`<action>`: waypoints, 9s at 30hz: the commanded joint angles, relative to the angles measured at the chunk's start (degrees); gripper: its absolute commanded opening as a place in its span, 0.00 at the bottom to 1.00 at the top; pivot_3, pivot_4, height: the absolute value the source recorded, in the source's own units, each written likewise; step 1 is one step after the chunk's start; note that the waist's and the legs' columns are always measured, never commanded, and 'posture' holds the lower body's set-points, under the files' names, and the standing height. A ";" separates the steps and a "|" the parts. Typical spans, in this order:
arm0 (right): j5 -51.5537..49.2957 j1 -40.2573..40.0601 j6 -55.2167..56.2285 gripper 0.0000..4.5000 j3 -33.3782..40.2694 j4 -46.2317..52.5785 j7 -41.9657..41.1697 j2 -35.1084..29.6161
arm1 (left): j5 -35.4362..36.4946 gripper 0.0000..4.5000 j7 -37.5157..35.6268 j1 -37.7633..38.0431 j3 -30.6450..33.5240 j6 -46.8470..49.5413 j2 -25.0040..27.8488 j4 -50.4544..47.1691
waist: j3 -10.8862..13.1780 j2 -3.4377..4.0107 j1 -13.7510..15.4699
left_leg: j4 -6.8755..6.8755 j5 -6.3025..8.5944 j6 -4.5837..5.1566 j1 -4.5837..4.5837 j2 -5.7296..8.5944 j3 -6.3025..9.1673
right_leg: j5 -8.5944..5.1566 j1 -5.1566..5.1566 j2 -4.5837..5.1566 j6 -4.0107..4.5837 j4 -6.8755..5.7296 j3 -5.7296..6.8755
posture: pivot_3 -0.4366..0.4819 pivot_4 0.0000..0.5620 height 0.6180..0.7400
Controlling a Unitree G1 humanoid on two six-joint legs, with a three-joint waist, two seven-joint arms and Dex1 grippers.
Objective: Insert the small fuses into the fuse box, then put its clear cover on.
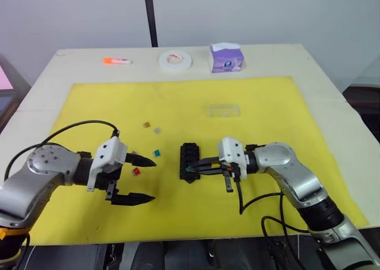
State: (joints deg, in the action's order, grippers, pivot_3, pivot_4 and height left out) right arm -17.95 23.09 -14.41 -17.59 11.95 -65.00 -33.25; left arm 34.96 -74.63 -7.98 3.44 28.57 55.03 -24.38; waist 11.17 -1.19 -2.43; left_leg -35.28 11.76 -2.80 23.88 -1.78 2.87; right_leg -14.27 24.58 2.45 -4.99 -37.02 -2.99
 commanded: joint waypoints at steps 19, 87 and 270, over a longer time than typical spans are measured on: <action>6.29 -2.81 5.19 0.00 -1.85 -2.78 1.07 0.73 | -1.25 0.98 -0.46 -1.32 -0.86 -1.56 0.11 0.85 | -0.01 -0.02 0.00 | -0.01 0.00 0.00 -0.18 0.00 0.00 | -0.01 -0.16 -0.01 -0.01 -0.05 0.00 | 0.48 0.27 1.00; 5.16 -3.89 6.04 0.01 -0.35 -4.61 3.51 3.29 | -2.31 0.99 -0.66 -4.35 -1.96 -1.50 -0.63 4.10 | -0.04 -0.05 -0.08 | 0.01 0.00 0.00 -0.47 -0.01 0.00 | -0.02 -0.44 -0.03 -0.02 -0.07 -0.02 | 0.48 0.27 1.00; -45.89 29.63 -62.18 1.00 25.74 0.75 25.86 1.77 | 23.41 0.00 11.79 -24.32 11.35 30.76 -12.65 13.32 | -0.04 -0.25 0.13 | -0.09 0.09 0.15 -0.35 -0.08 -0.82 | 0.00 -0.17 0.12 -0.27 -0.08 -0.49 | 0.48 0.27 1.00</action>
State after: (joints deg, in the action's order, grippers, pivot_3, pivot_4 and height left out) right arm -61.62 51.97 -75.16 6.57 13.18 -39.74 -31.44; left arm 56.25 -64.03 -31.66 13.46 58.66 42.69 -10.15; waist 11.13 -1.44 -2.30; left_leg -35.31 11.86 -2.65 23.52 -1.85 2.03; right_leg -14.23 24.40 2.58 -5.39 -37.08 -3.48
